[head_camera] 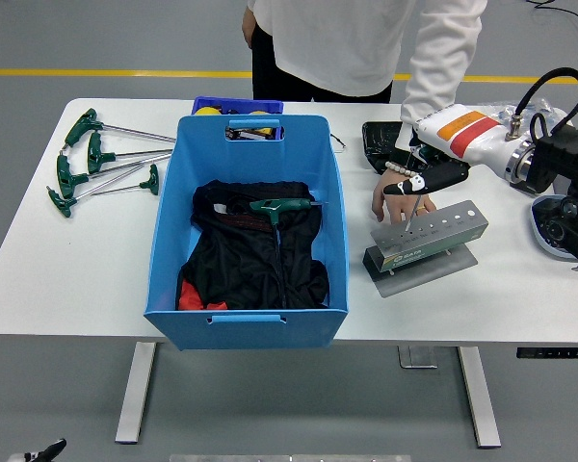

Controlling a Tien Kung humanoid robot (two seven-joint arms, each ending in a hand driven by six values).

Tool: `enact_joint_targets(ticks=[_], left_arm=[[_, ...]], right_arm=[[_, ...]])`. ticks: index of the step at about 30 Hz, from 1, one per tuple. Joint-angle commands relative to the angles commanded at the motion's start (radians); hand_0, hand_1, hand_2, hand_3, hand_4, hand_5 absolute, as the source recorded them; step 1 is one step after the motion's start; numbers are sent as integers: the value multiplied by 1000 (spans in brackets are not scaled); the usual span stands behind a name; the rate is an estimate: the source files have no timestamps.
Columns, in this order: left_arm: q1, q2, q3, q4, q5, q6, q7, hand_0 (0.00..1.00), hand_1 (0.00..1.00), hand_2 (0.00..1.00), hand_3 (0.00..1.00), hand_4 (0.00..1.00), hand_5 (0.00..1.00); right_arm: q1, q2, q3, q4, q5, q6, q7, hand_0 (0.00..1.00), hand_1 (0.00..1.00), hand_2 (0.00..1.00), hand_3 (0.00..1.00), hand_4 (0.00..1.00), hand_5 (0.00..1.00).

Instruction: Lift tool from toolbox,place it in box,lift tool from toolbox,place it in box

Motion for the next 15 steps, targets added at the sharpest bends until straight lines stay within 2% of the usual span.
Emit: enact_joint_targets(ticks=[7,15], left_arm=[[-2,2,-4,0,4,-1,0,716,715,741,625,623,498],[-3,2,-13,0,15,-1,4,716,715,742,626,623,500]], right_arm=[[45,-3,21,60,-17,30,-25,2,2,2,14,998,878],[117,68,31,80,-12,36,-42,2,2,4,14,998,875]])
